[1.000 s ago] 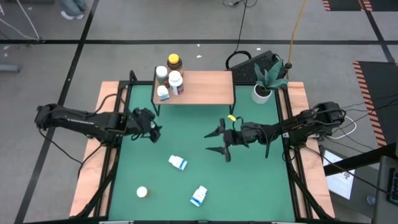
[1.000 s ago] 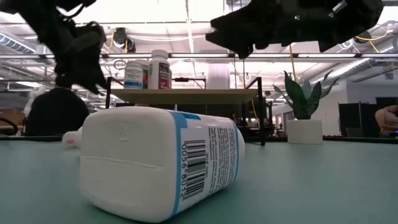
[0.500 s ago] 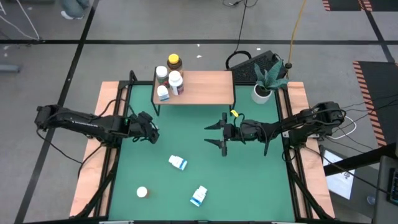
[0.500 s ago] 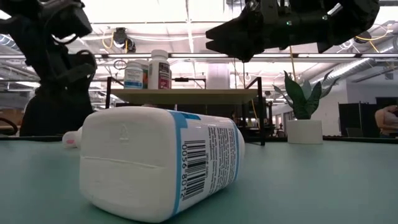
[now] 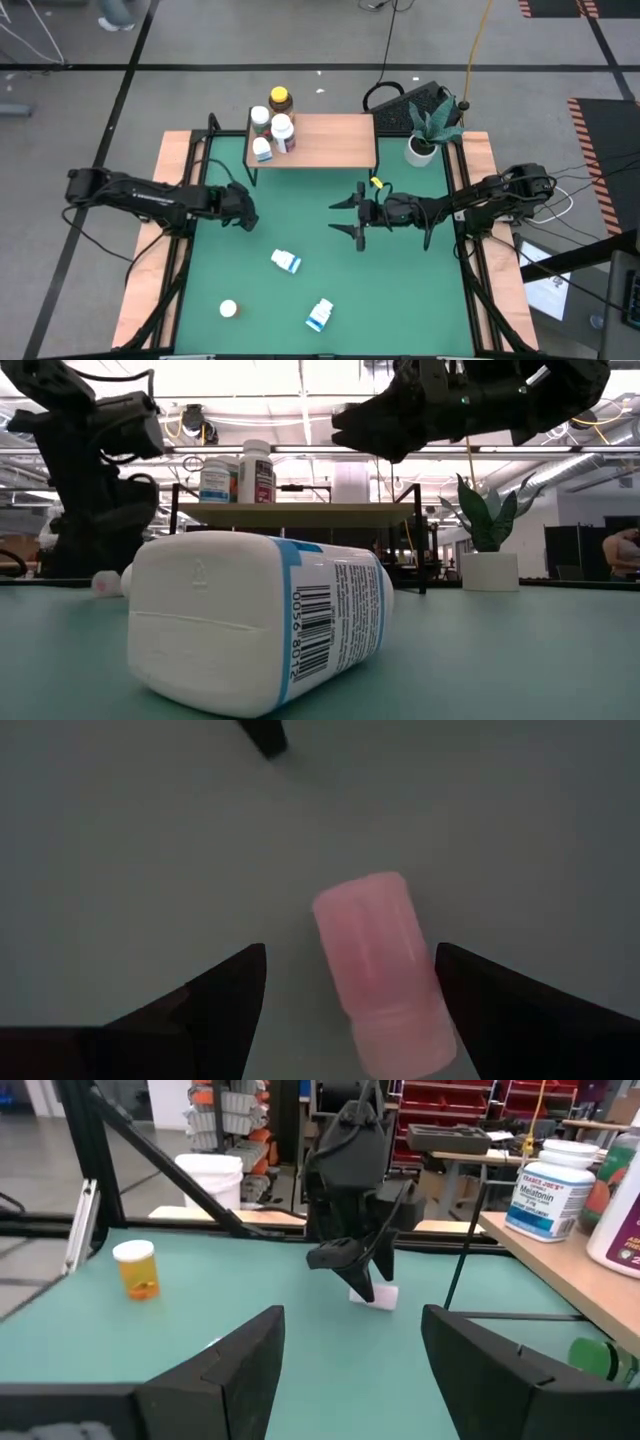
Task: Pick and place medicine bottles onto shelf by color
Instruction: Put the transparent medicine bottle on the shelf
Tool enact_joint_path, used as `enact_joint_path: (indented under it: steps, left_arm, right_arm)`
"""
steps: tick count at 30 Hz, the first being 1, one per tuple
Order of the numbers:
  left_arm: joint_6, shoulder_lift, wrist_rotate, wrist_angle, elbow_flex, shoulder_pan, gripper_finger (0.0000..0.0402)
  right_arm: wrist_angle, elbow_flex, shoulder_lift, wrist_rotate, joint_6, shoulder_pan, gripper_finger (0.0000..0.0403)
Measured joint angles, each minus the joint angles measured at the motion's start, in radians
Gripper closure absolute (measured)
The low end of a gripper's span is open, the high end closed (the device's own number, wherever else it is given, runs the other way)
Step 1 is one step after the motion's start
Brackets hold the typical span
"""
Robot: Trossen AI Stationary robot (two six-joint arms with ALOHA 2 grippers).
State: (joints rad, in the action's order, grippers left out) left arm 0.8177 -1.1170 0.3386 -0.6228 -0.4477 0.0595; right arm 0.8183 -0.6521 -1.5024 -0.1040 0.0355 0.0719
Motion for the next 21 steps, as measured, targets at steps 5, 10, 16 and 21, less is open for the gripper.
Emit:
enact_joint_path:
  steps: [5, 10, 16, 21]
  left_arm:
    - [-0.024, -0.031, -0.013, 0.010, 0.000, 0.018, 0.0112]
    - [-0.058, -0.035, -0.046, 0.038, 0.000, 0.026, 0.0154]
    - [-0.088, -0.035, -0.089, 0.026, 0.000, 0.026, 0.0235]
    - [-0.114, -0.032, -0.103, 0.023, -0.001, 0.026, 0.0262]
  right_arm:
    - [-0.006, -0.002, -0.049, -0.031, 0.051, 0.002, 0.0173]
    - [-0.011, -0.063, -0.171, -0.105, 0.129, 0.014, 0.0173]
    - [-0.009, -0.173, -0.288, -0.108, 0.191, 0.031, 0.0173]
    - [-0.028, -0.200, -0.299, -0.107, 0.216, 0.042, 0.0173]
